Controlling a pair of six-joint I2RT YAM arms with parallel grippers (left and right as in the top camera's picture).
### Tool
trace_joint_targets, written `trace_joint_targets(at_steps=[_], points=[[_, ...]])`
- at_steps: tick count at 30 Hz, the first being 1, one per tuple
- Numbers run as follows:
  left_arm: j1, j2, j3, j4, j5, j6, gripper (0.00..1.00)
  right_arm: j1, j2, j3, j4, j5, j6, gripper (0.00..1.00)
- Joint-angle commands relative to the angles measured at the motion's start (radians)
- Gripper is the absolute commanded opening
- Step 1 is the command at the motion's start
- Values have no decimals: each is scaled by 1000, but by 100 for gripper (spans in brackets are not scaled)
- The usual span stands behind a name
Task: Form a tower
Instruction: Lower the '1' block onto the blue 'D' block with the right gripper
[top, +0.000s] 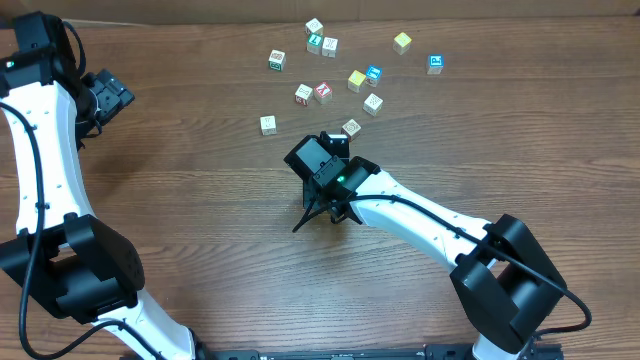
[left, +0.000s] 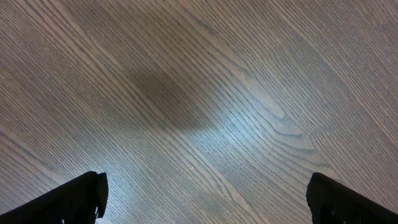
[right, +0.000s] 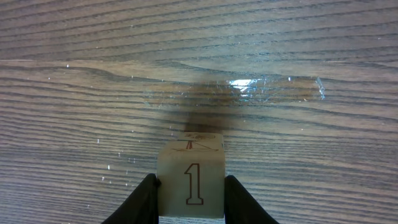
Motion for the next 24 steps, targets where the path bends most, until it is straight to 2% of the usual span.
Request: trace_joint_targets(at_steps=[1,24], points=[[-2,-2,1,1,-5,5,100,3,-1,-12,7,18,3,29],[-2,-2,1,1,-5,5,100,3,-1,-12,0,18,-5,31]])
